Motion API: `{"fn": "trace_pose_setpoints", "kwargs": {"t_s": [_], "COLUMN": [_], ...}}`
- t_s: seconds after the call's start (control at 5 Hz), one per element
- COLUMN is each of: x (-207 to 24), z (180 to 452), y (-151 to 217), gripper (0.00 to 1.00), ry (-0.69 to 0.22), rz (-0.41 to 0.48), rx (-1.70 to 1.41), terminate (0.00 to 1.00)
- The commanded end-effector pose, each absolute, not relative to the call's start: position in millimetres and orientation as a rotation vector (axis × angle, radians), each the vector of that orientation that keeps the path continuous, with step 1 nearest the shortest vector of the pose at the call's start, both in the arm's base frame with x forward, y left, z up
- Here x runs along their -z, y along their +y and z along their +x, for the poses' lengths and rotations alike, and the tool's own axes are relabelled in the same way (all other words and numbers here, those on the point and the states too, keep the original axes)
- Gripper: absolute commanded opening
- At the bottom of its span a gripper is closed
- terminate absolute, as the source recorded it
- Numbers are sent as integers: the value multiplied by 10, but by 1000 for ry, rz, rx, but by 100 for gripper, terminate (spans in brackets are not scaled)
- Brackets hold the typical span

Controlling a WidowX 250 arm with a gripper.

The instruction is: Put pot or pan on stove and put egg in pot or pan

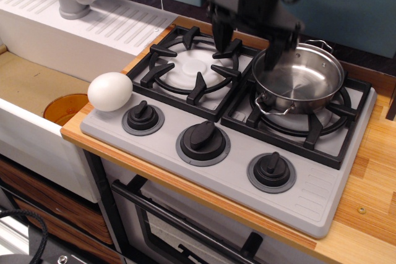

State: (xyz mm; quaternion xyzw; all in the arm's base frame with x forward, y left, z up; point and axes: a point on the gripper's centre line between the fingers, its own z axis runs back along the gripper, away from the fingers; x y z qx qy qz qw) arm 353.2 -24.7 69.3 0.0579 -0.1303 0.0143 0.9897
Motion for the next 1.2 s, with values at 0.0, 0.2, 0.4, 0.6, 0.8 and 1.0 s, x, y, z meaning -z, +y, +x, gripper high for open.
{"fn": "trace_pose_setpoints", "kwargs": {"t_s": [0.0, 0.2, 0.4, 0.6, 0.8, 1.0], "x": [-621, -594, -619, -647, -693, -765], "z": [3690, 3694, 3670, 3651, 3650, 3645], "y": [-140, -138, -150, -158, -173, -190], "gripper": [100, 0, 0, 0, 0, 0], "ry": [-346, -322, -314, -305, -292, -281], "rz": [85, 84, 86, 80, 79, 68], "rx": [-5, -3, -4, -2, -4, -5], "terminate": [0, 0, 0, 0, 0, 0]}}
